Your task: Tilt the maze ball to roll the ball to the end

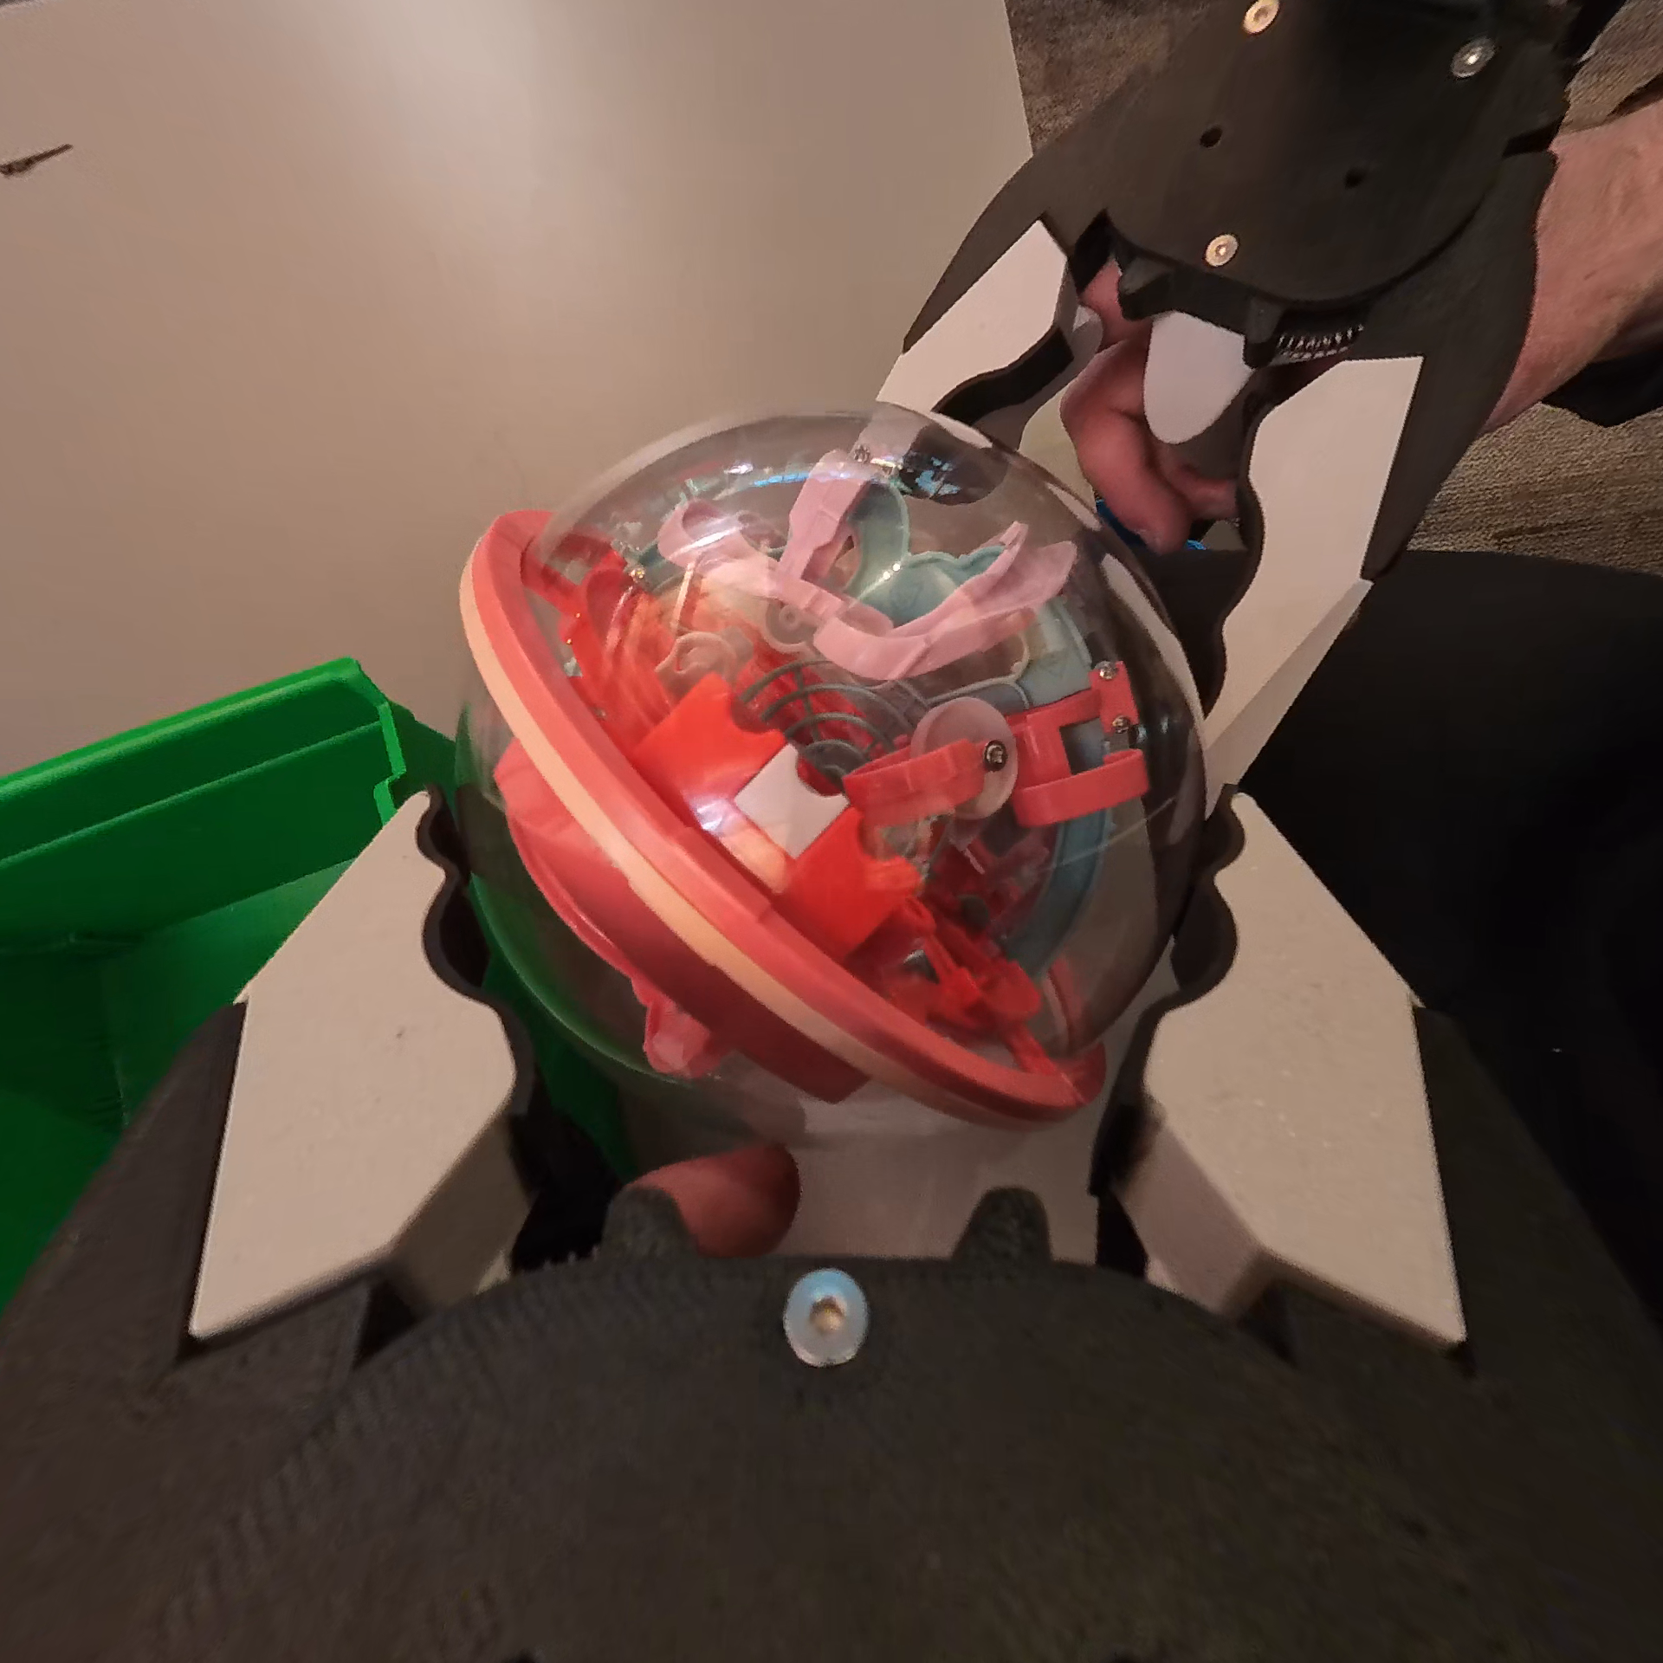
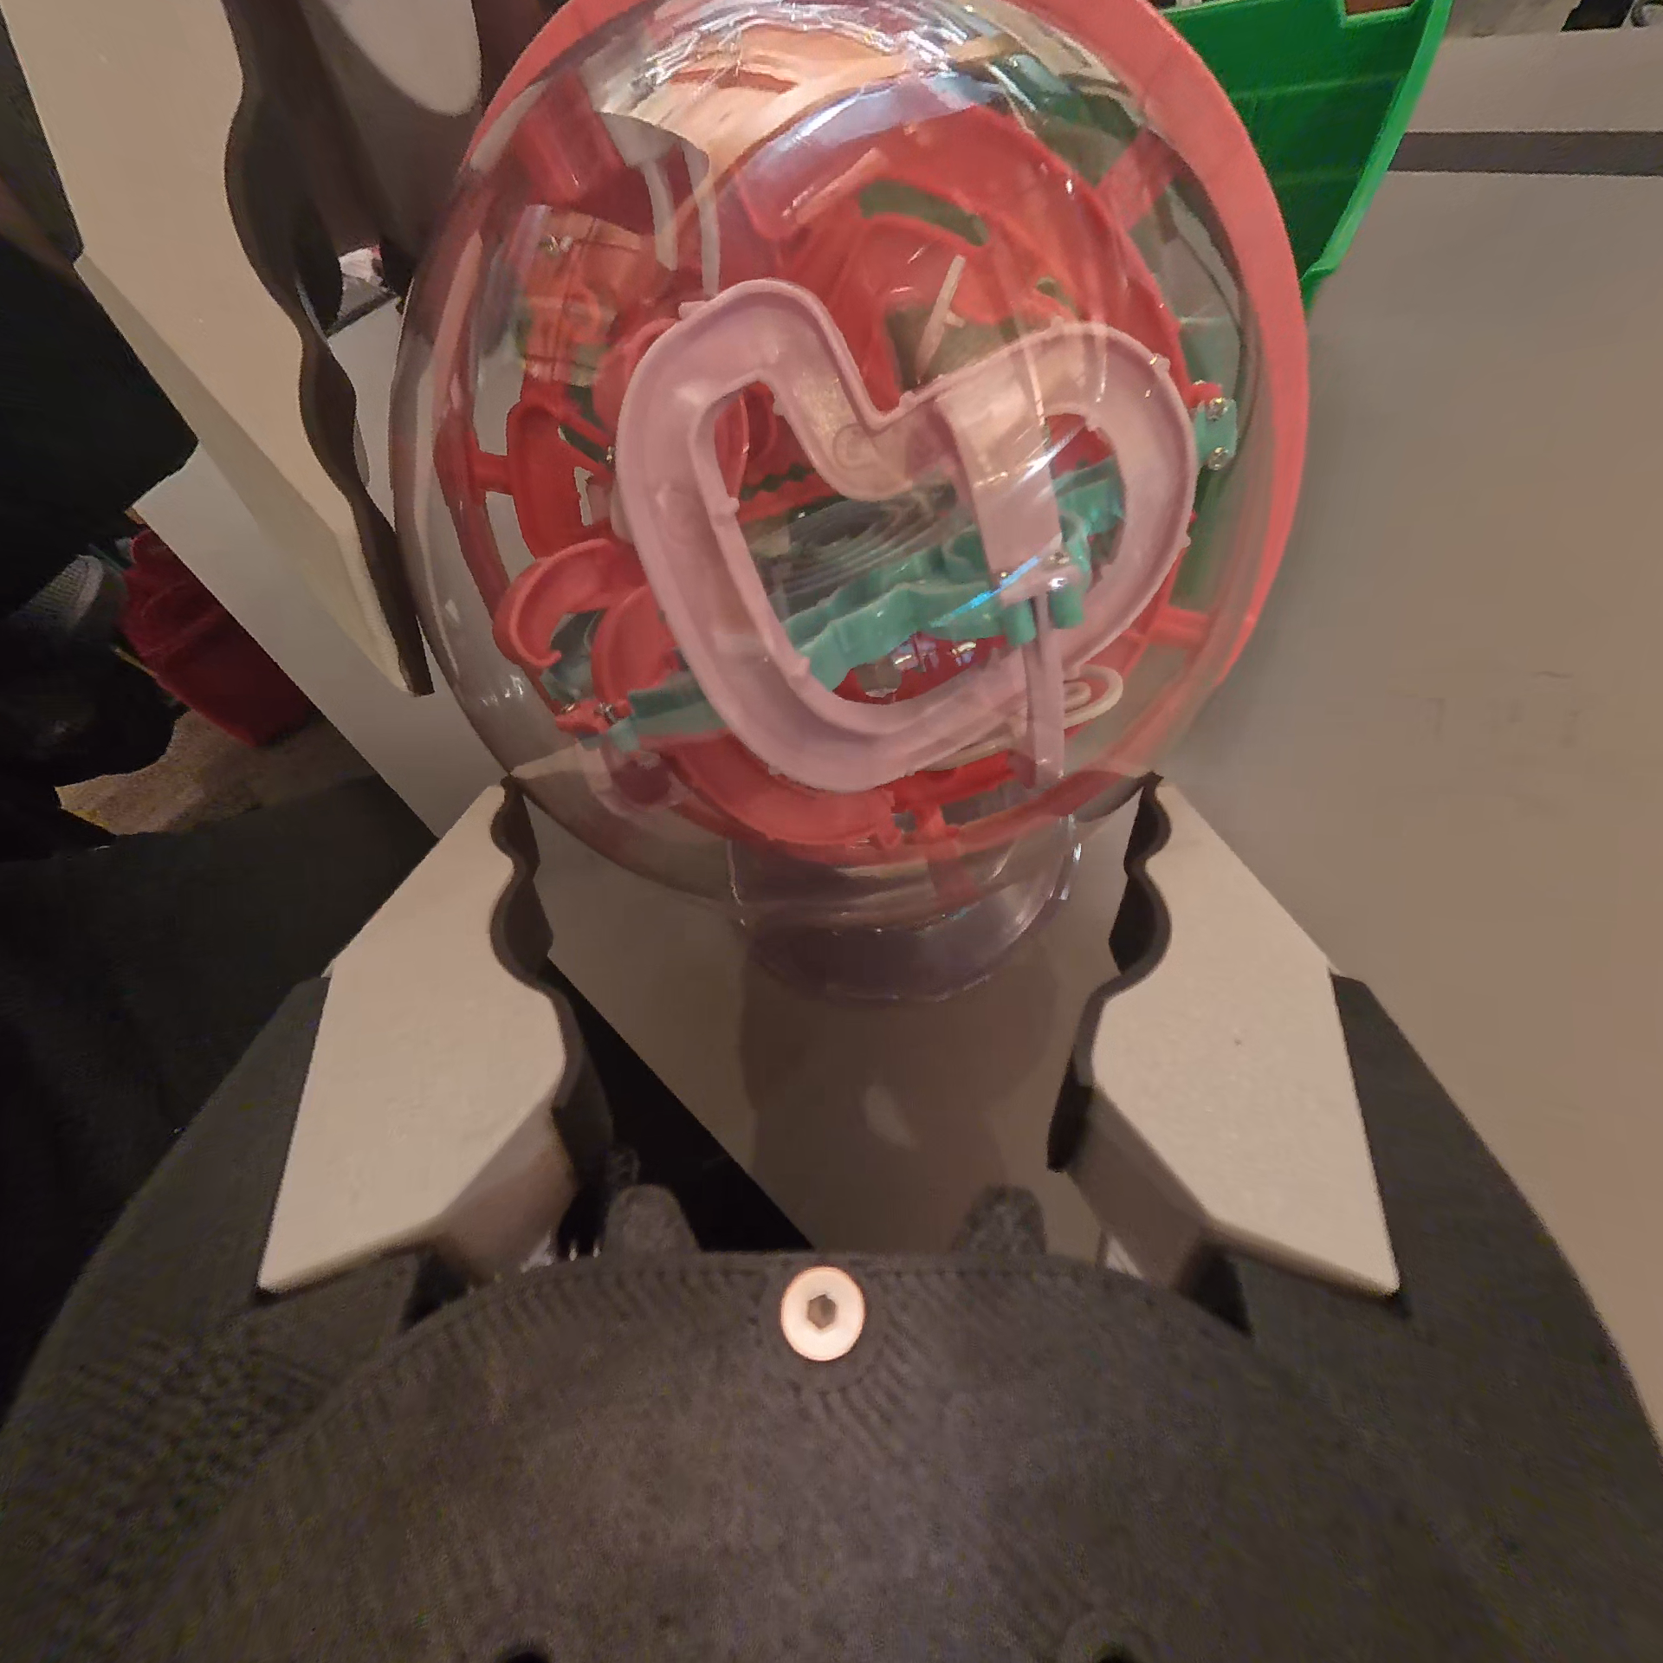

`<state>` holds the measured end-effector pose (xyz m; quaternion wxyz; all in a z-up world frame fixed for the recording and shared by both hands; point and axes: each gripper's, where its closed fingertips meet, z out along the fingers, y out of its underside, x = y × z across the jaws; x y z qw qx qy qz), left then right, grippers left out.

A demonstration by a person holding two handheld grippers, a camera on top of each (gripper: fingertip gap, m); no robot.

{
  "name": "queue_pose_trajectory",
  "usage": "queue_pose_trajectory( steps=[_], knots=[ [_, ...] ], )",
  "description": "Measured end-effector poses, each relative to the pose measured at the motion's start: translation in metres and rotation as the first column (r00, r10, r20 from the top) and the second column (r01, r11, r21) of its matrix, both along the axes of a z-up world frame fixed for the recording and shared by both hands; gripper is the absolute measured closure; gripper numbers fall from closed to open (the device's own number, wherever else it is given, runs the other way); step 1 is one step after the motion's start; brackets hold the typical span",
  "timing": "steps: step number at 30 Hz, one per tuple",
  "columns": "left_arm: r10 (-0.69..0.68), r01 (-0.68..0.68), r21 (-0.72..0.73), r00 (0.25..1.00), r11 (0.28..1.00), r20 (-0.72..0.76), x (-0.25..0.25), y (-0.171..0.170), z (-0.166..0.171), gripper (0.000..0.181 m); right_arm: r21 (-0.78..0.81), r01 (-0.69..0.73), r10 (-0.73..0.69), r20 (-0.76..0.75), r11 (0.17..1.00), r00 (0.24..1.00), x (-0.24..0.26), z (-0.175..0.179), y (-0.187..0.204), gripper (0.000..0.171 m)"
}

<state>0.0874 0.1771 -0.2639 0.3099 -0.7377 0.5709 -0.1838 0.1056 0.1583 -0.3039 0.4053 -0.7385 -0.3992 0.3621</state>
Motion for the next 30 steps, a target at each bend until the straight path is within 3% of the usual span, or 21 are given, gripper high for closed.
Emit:
queue_pose_trajectory(
  steps=[7, 14, 30],
  knots=[
    [-0.004, 0.004, 0.009, 1.000, 1.000, -0.028, 0.000, -0.002, -0.001, 0.029, 0.008, -0.025, 0.025, 0.036, 1.000, 0.999, 0.005, 0.002, -0.004, 0.038],
    [-0.012, 0.012, 0.007, 0.999, 1.000, -0.039, 0.002, -0.005, -0.002, 0.030, 0.046, -0.026, 0.025, 0.037, 0.999, 0.999, 0.014, 0.020, -0.006, 0.045],
    [-0.023, 0.023, 0.065, 1.000, 0.998, 0.000, 0.011, -0.004, 0.007, 0.030, 0.026, -0.032, 0.031, 0.052, 0.999, 0.998, 0.007, 0.000, -0.005, 0.049]
  ],
)
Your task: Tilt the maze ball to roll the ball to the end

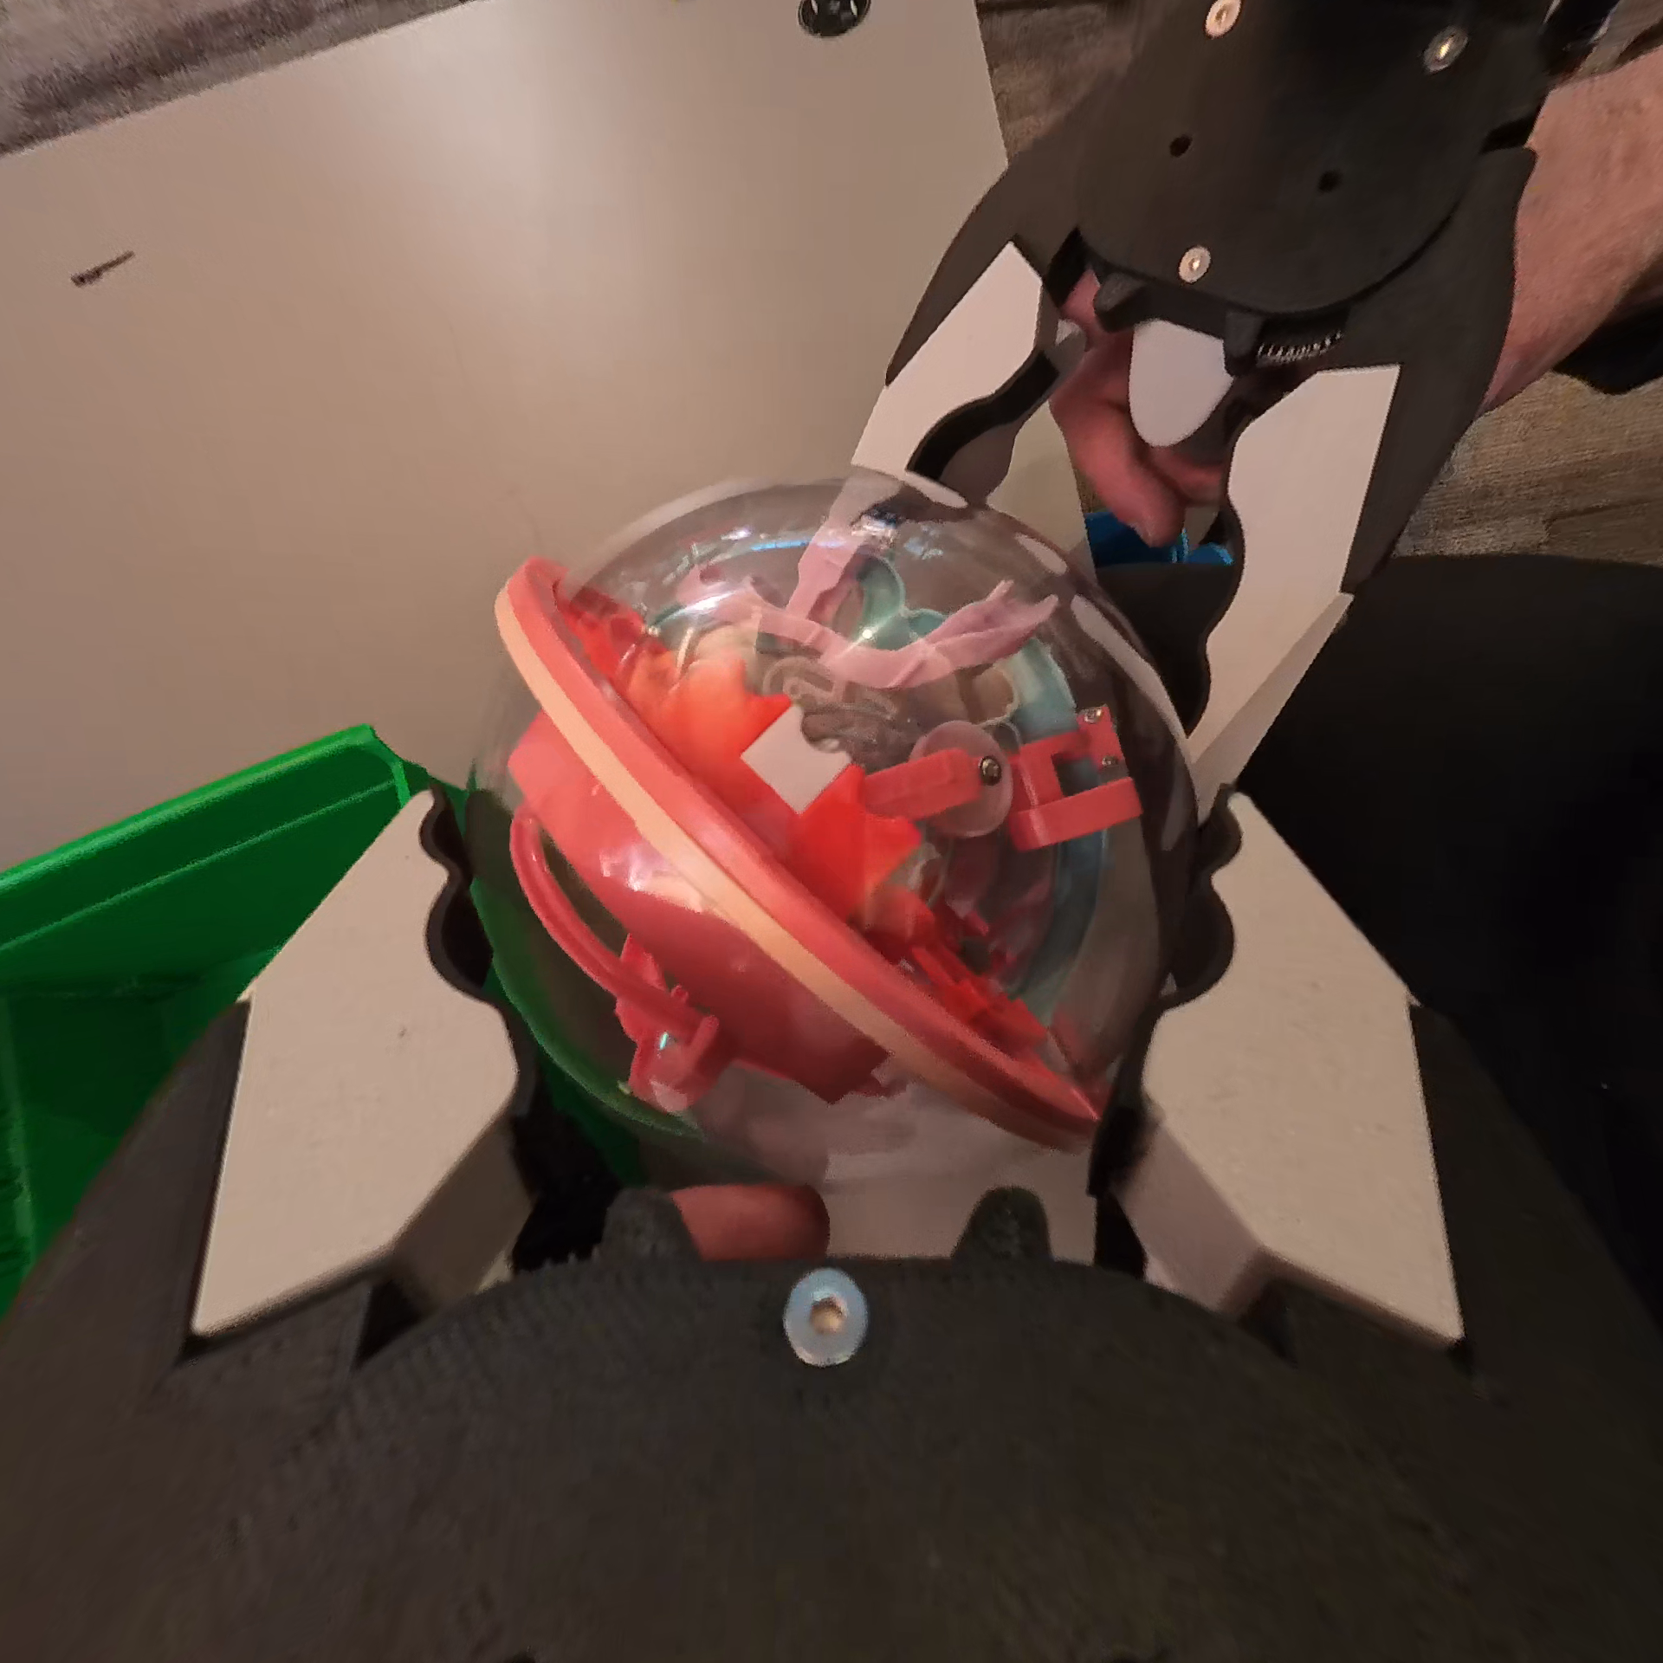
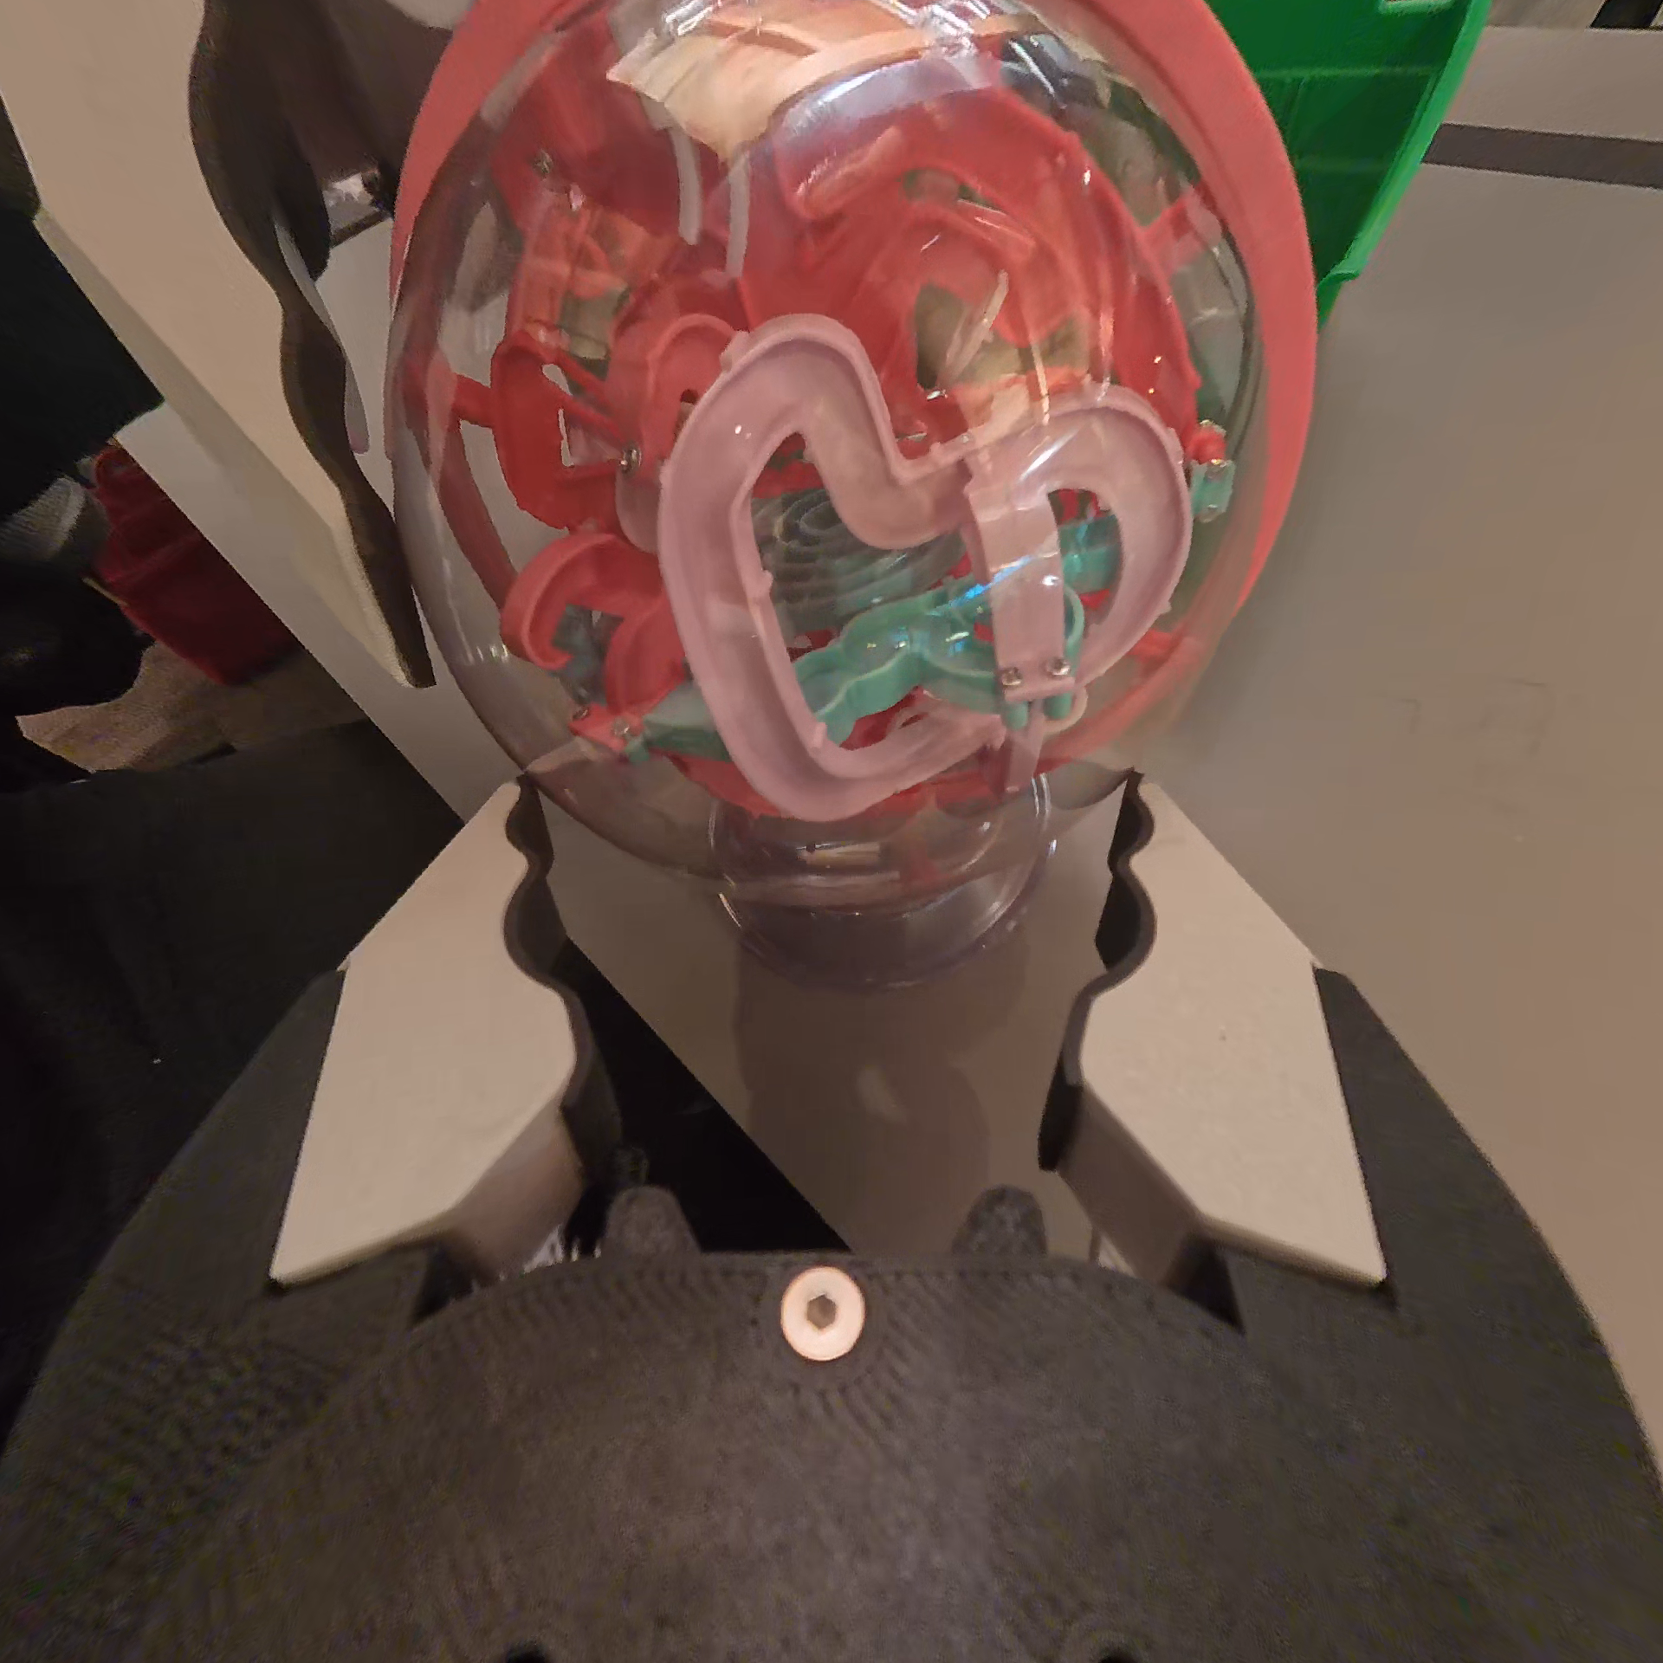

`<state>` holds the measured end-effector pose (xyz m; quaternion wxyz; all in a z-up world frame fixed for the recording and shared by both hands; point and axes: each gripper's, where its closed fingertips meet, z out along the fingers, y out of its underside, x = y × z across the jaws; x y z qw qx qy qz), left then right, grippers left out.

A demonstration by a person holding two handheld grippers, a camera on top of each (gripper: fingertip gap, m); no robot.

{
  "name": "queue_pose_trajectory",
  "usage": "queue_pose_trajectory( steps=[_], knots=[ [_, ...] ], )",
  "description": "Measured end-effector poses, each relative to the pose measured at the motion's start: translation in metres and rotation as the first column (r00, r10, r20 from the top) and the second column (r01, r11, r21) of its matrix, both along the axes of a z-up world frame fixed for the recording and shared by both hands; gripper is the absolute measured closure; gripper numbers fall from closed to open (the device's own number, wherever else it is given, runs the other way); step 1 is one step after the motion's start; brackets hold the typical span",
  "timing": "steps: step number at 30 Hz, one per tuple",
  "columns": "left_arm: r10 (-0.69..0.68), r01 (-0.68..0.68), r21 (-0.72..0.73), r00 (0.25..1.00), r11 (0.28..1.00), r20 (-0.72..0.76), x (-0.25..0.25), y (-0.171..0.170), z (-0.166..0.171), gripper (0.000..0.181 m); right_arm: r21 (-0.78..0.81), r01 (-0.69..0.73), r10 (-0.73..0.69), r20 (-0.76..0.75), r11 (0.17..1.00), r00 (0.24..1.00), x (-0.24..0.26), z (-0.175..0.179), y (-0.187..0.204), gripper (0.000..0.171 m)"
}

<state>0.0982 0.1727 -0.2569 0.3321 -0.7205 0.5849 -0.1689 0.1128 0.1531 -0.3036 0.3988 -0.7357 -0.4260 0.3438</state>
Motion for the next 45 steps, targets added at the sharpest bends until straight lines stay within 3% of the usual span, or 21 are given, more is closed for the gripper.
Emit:
queue_pose_trajectory(
  steps=[11, 20, 25, 45],
  knots=[
    [0.016, -0.011, -0.057, 0.995, 0.998, 0.094, -0.003, 0.004, 0.001, 0.029, 0.010, 0.005, -0.005, 0.004, 1.000, 1.000, -0.002, 0.000, 0.001, 0.052],
    [-0.001, 0.004, -0.049, 0.998, 0.999, 0.061, -0.001, -0.001, 0.000, 0.030, 0.078, -0.039, 0.034, 0.068, 0.996, 0.997, 0.005, 0.010, -0.004, 0.047],
    [-0.003, 0.004, -0.020, 1.000, 1.000, 0.024, 0.000, -0.001, -0.001, 0.030, 0.104, -0.016, 0.008, 0.074, 0.994, 0.997, 0.007, 0.012, 0.001, 0.051],
    [-0.027, 0.030, 0.079, 0.999, 0.996, -0.028, 0.006, -0.005, 0.004, 0.031, 0.035, -0.024, 0.022, 0.064, 0.999, 0.998, -0.003, -0.003, -0.003, 0.053]
  ],
)
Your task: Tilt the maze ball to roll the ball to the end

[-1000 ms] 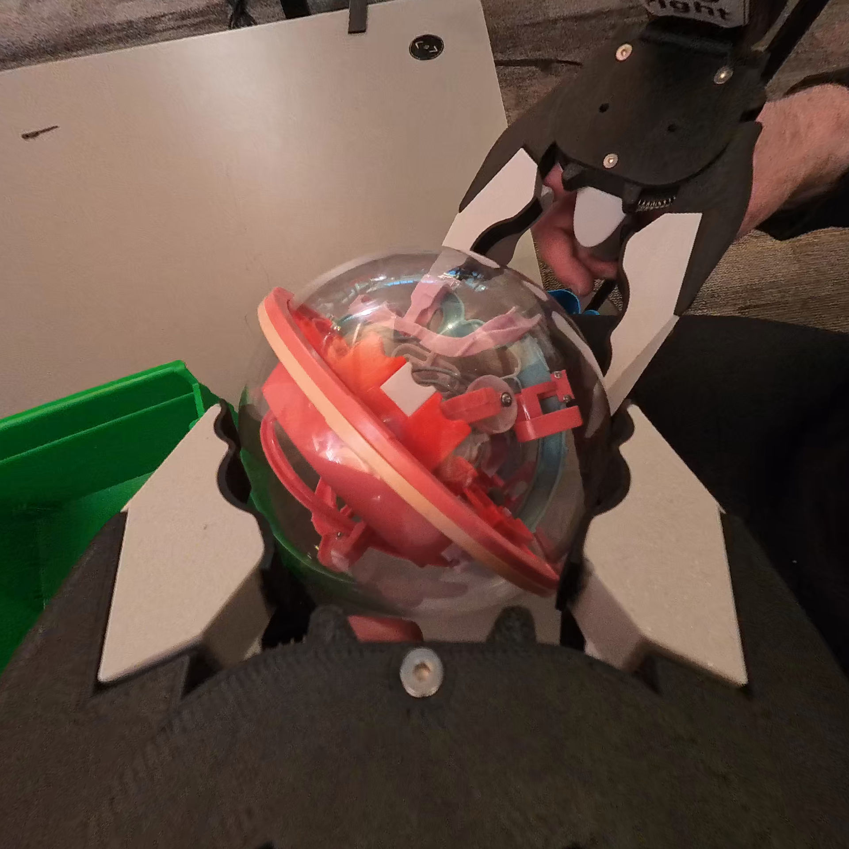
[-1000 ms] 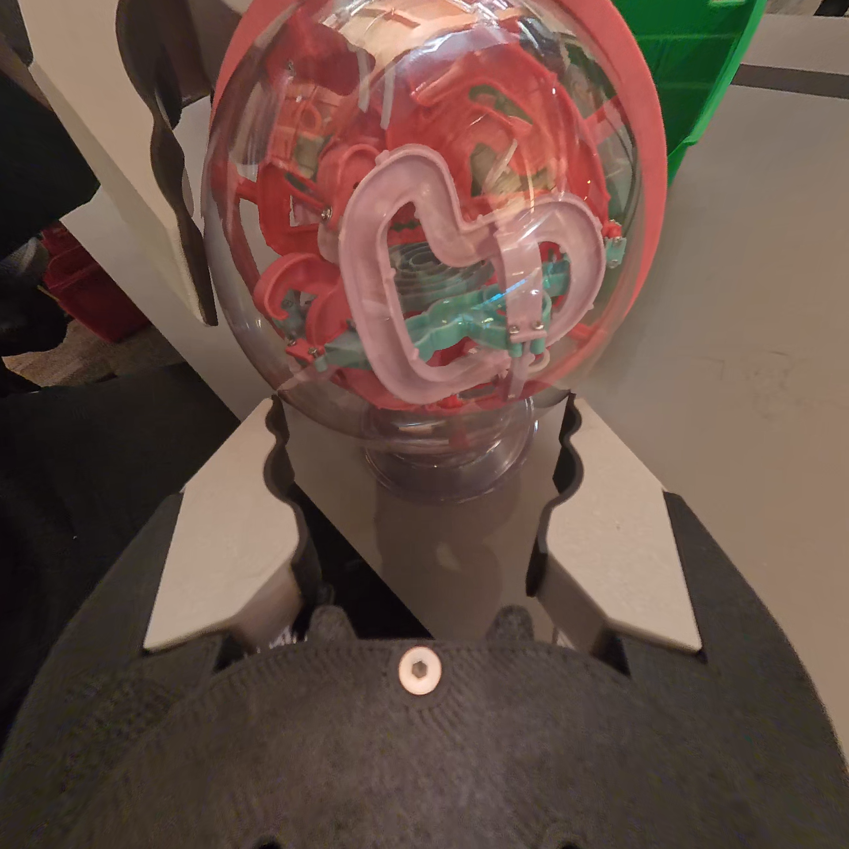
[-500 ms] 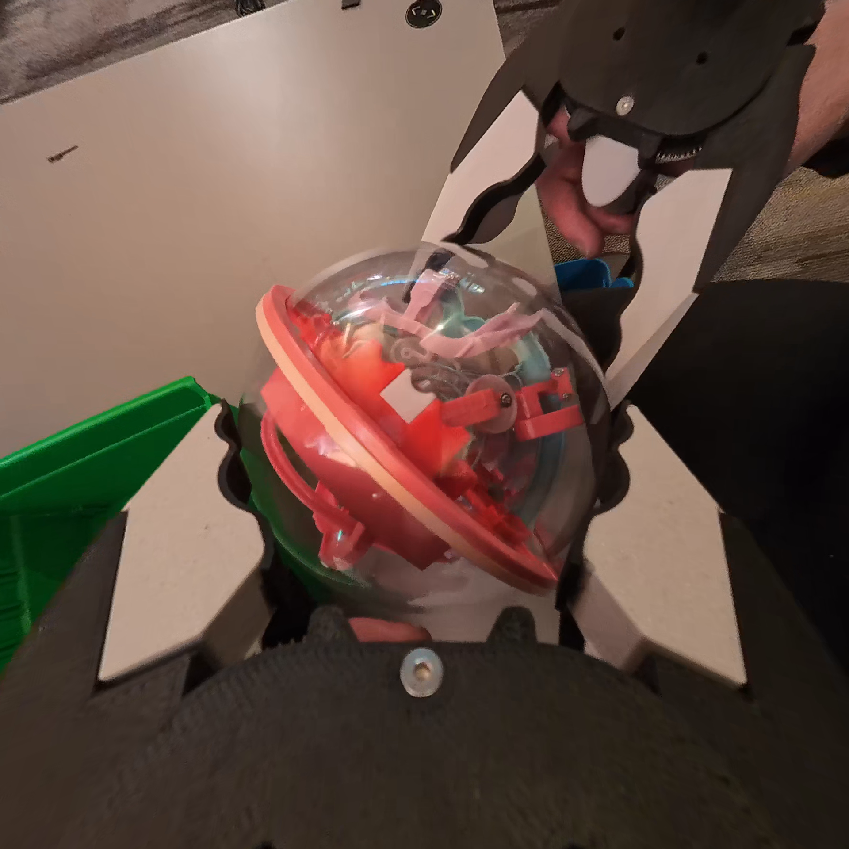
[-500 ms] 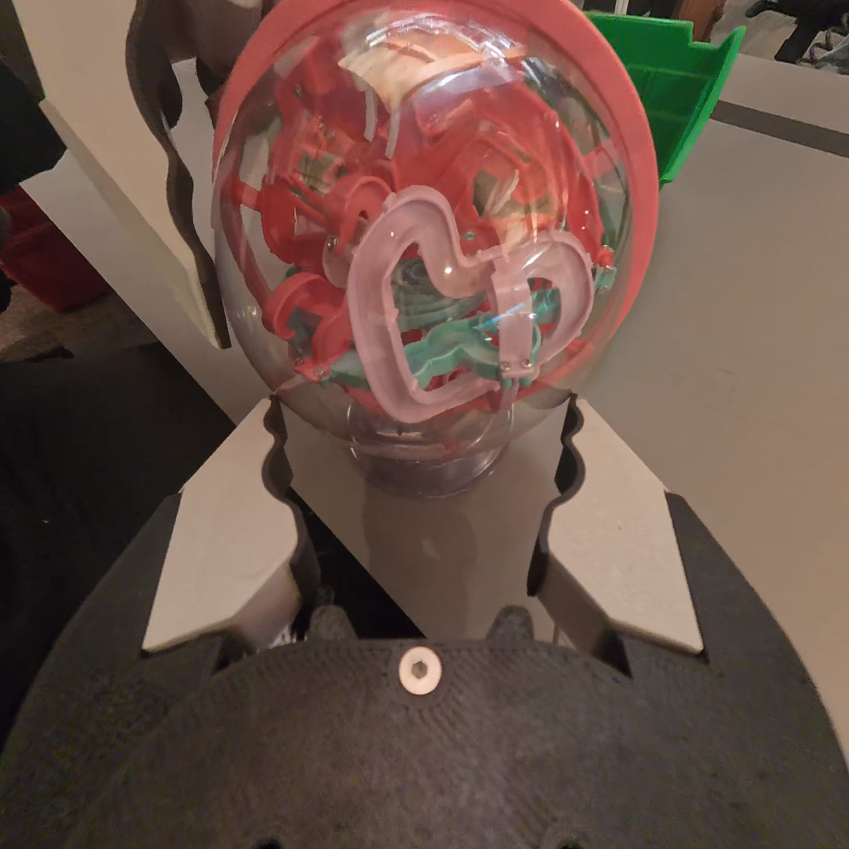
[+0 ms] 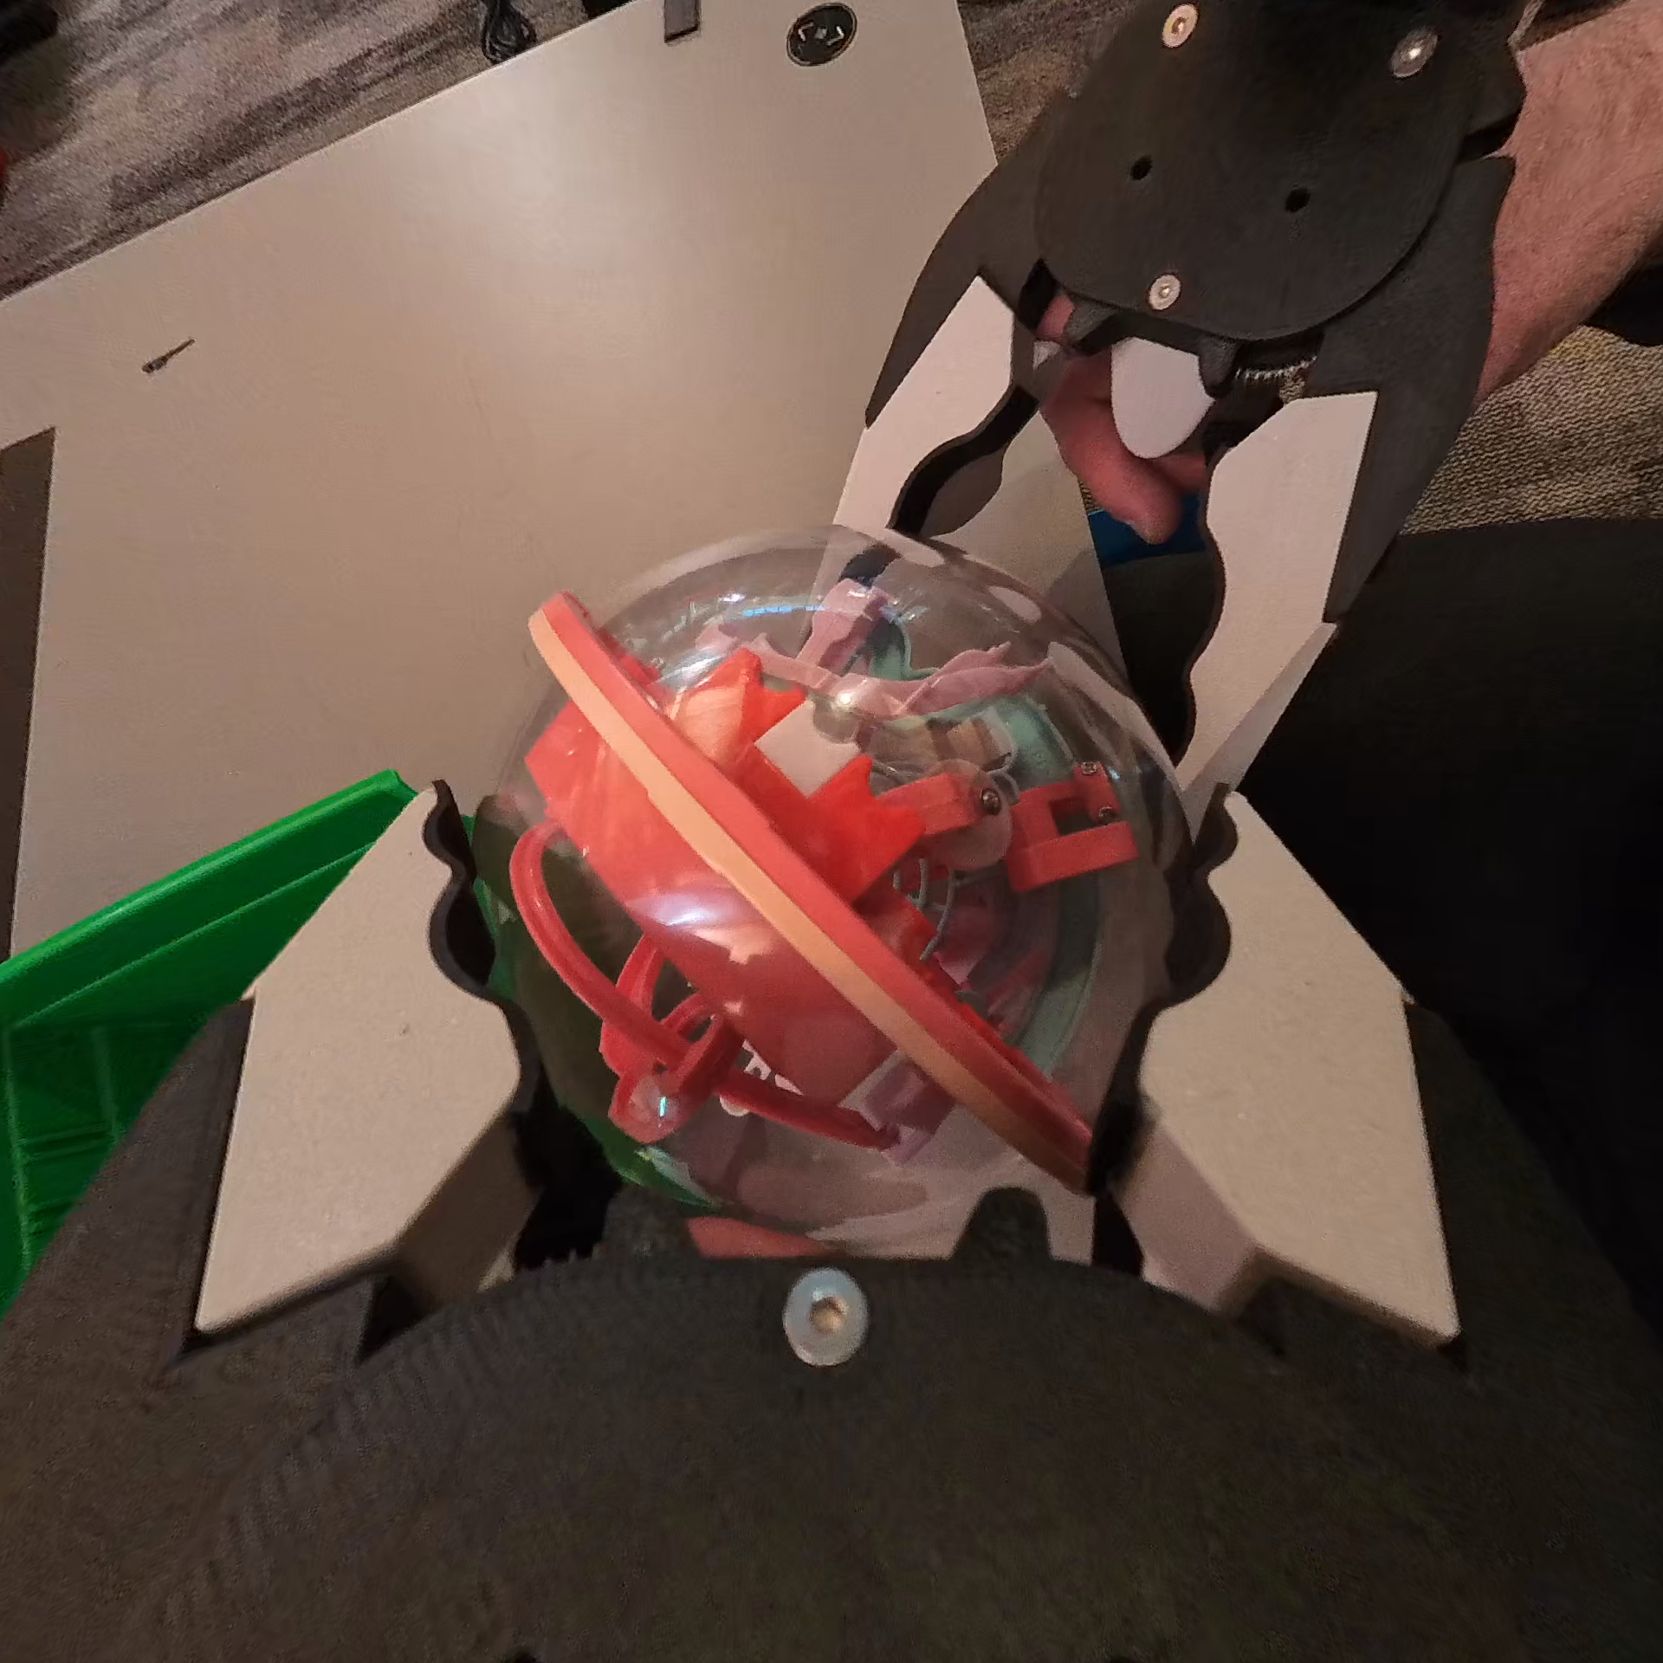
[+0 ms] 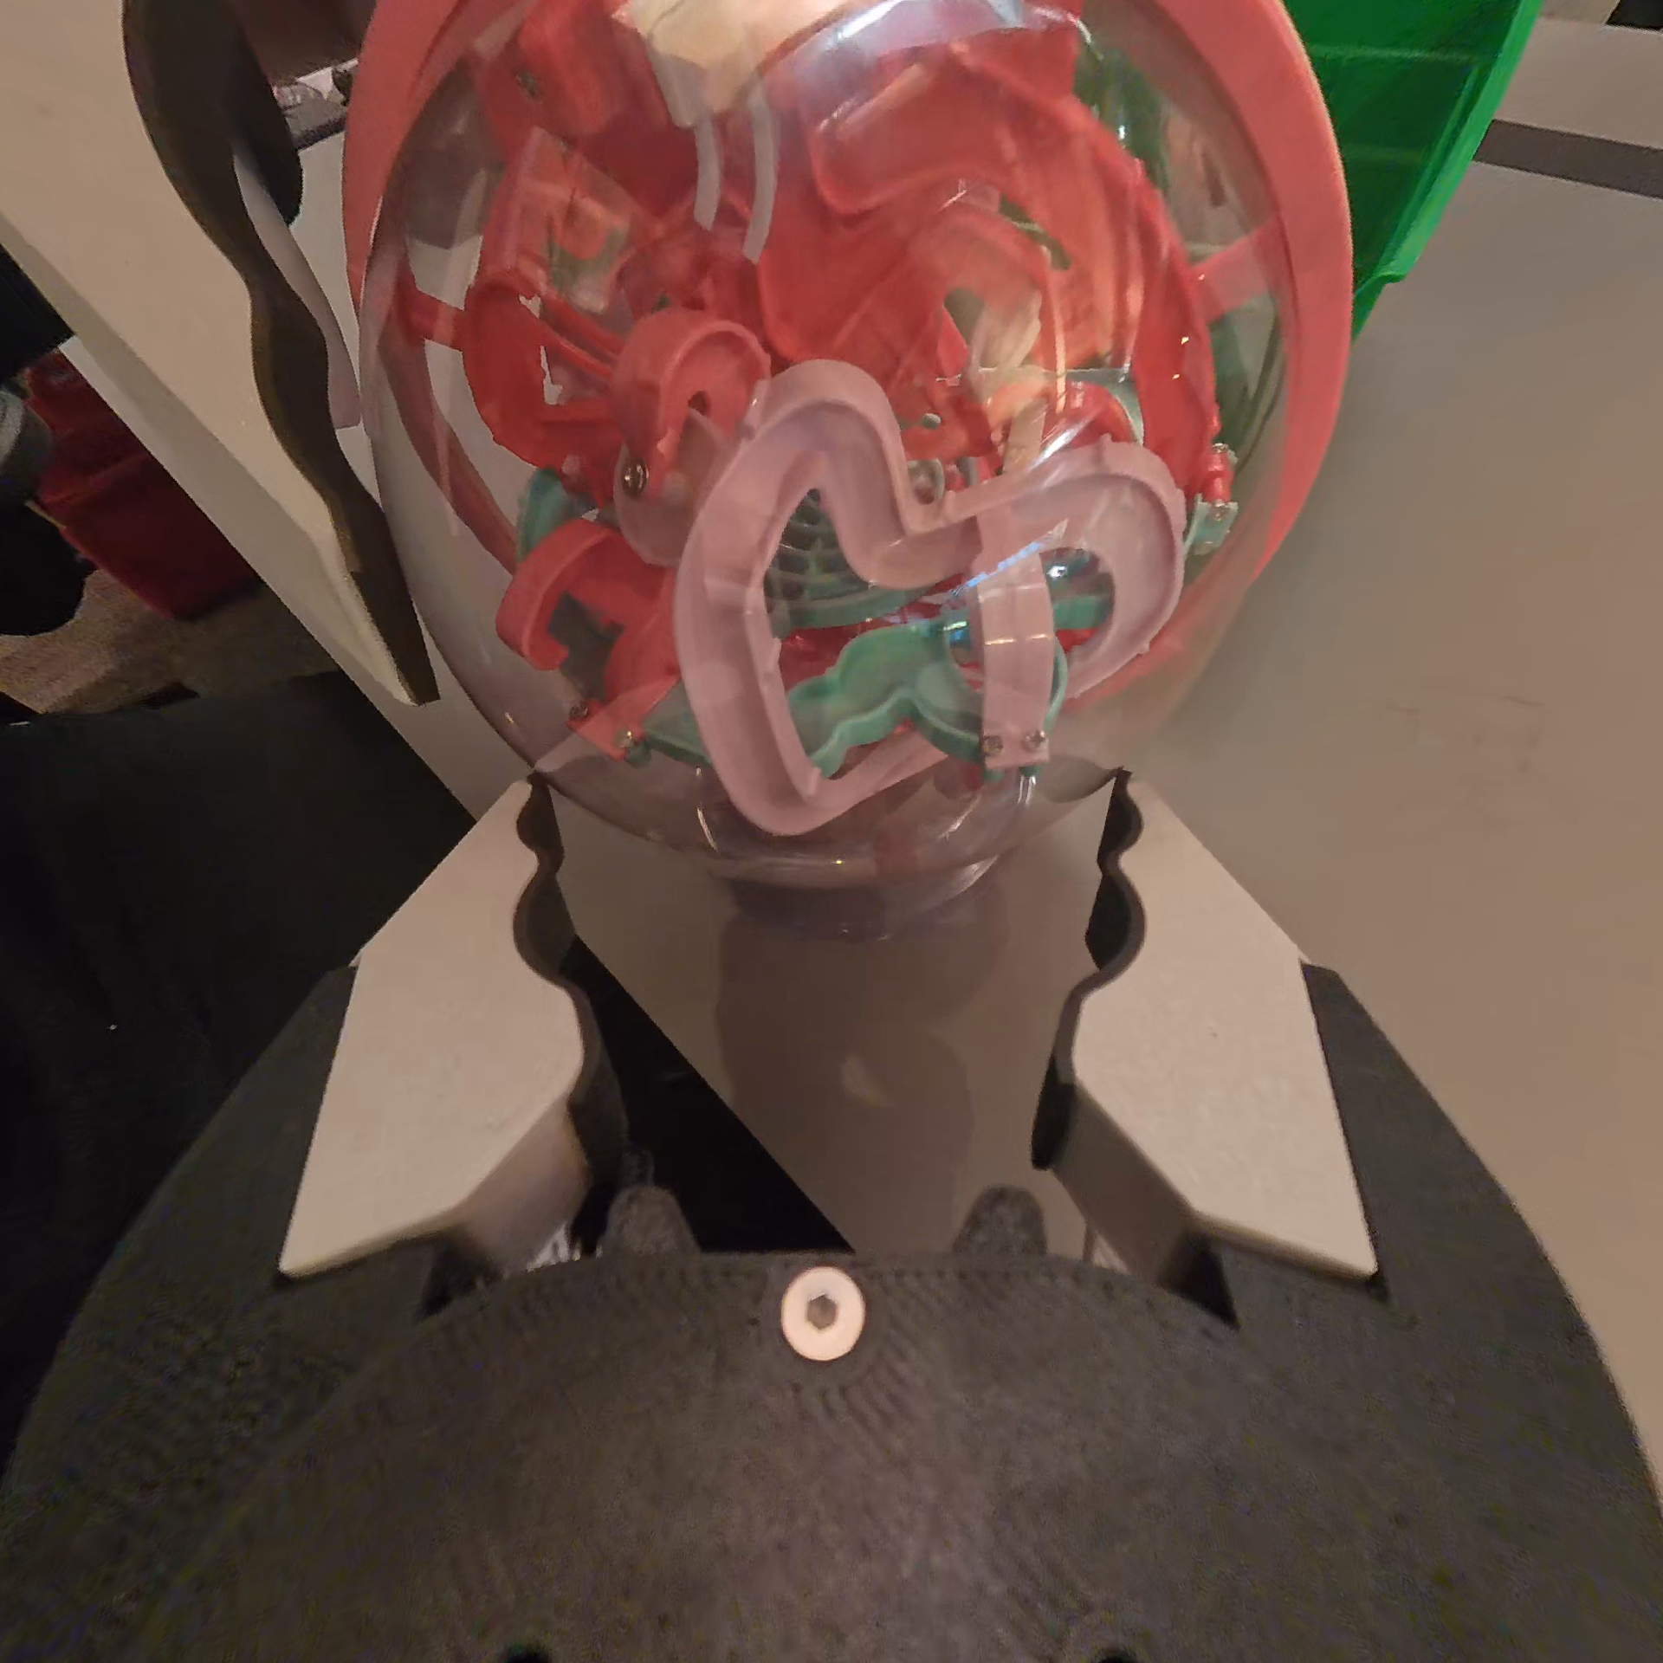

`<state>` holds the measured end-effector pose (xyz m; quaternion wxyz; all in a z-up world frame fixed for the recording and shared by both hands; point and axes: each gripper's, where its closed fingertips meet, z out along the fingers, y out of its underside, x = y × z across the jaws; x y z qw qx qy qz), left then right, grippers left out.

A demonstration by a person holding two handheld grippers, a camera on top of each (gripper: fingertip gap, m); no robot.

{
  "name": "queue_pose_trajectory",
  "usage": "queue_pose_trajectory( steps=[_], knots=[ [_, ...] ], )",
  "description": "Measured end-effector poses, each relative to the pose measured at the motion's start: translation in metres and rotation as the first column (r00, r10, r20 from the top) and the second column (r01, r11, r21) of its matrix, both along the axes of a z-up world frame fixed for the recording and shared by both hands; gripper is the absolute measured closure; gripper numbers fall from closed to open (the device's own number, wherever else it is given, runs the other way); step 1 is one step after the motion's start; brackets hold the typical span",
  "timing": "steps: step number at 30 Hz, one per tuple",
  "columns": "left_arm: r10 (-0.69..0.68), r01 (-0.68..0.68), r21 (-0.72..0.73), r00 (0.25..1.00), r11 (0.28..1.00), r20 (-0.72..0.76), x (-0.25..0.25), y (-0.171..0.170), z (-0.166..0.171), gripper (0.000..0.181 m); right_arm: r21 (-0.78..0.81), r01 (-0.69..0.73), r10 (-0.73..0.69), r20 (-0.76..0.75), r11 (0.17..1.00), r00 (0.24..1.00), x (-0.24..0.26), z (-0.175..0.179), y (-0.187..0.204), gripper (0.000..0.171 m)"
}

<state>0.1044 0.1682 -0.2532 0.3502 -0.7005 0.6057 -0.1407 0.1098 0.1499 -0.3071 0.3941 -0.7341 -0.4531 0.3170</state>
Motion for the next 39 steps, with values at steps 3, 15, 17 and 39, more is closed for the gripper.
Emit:
queue_pose_trajectory(
  steps=[3, 15, 17, 39],
  knots=[
    [0.001, -0.001, -0.004, 1.000, 1.000, -0.004, -0.001, 0.000, 0.000, 0.031, -0.002, 0.001, -0.001, -0.006, 1.000, 1.000, -0.001, 0.000, 0.000, 0.053],
    [0.002, -0.002, -0.005, 1.000, 1.000, -0.004, -0.001, 0.000, 0.000, 0.031, -0.002, 0.003, -0.003, -0.004, 1.000, 1.000, -0.001, 0.000, 0.000, 0.054],
    [0.001, -0.001, -0.006, 1.000, 1.000, -0.003, -0.001, 0.000, 0.000, 0.031, -0.002, 0.003, -0.003, -0.005, 1.000, 1.000, -0.001, 0.000, 0.000, 0.054],
    [0.042, -0.041, -0.126, 0.999, 0.991, 0.011, -0.012, -0.001, 0.004, 0.027, -0.022, -0.008, 0.007, -0.023, 1.000, 1.000, 0.000, -0.003, -0.002, 0.070]
  ],
)
